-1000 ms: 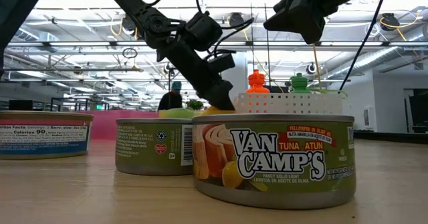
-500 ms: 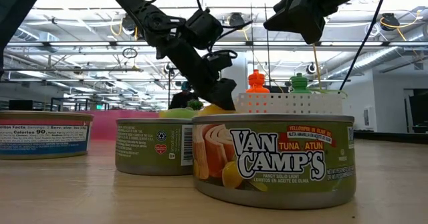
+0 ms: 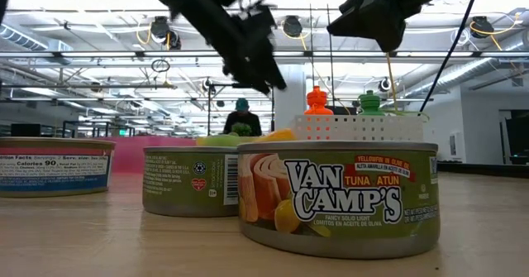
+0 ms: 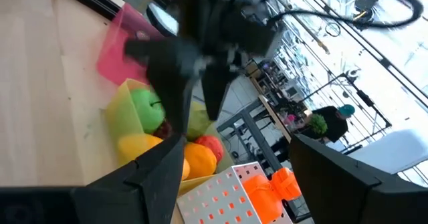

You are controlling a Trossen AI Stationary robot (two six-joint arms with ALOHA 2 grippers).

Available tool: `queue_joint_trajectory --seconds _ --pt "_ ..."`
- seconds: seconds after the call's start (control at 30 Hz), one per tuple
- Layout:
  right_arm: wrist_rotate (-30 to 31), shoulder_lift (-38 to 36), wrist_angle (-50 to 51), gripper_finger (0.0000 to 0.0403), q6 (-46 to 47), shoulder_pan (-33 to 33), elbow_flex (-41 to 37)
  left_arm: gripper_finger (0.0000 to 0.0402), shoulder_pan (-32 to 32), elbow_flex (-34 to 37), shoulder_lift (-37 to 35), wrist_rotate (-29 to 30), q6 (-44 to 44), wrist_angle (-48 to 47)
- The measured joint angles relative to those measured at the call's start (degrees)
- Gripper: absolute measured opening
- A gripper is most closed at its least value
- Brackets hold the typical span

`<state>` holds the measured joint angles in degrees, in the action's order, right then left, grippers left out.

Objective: Pick & Place Food Item
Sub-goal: Put the blue and pink tuna can into the red bin

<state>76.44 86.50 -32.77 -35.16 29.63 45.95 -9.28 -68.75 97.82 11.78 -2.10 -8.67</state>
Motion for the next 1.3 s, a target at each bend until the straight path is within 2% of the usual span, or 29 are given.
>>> queue_joint_trajectory --seconds 0.1,0.2,0.33,0.4,0.47,0.6,0.63,0.73,0.83,0.87,1.03,1.17,1.3 --pt "0.00 0.00 -0.04 0.0254 0.00 0.94 0.00 0.0395 0.93 1.69 -5.53 -7.99 1.21 -1.62" --pt "-0.11 0.00 -0.63 0.0254 0.00 2.38 0.00 0.0395 3.37 9.23 -11.66 -13.40 0.60 8.47" --pt "-0.27 0.00 -2.18 0.0254 0.85 5.96 0.00 0.0395 6.01 23.98 -19.68 -11.20 2.70 26.81" --pt "-2.90 0.00 -2.53 0.0254 4.21 7.66 0.00 0.0395 6.99 30.99 -23.21 -9.27 4.42 34.54" --pt "-11.53 -0.02 -1.21 0.0251 10.52 9.04 0.00 0.0395 7.57 35.81 -25.72 -8.03 6.77 40.99" --pt "-43.49 0.86 1.42 0.0218 24.35 8.26 0.03 0.0395 7.38 40.88 -30.57 -6.33 12.52 46.44" --pt "-49.55 1.56 1.32 0.0202 26.65 7.39 0.12 0.0395 7.37 41.19 -31.38 -6.21 12.91 46.54" --pt "-60.42 2.74 2.28 0.0130 30.66 4.88 0.22 0.0395 7.54 41.29 -32.39 -5.82 13.02 46.41" --pt "-71.58 4.84 2.24 0.0033 33.08 2.13 0.73 0.0395 7.61 41.29 -32.35 -5.70 12.78 46.13" --pt "-74.21 5.94 3.18 0.0017 33.40 1.45 1.12 0.0395 7.60 41.29 -32.26 -5.68 12.71 46.08" --pt "-78.99 13.27 8.47 0.0004 36.14 -0.78 6.16 0.0395 6.71 41.33 -31.41 -3.98 12.72 45.65" --pt "-88.33 16.50 10.88 0.0004 39.04 -3.45 8.75 0.0395 6.56 41.33 -30.93 -2.27 13.47 45.70" --pt "-89.93 16.50 12.80 0.0001 41.57 -4.90 9.01 0.0395 6.58 41.33 -31.02 -2.21 14.78 45.91"
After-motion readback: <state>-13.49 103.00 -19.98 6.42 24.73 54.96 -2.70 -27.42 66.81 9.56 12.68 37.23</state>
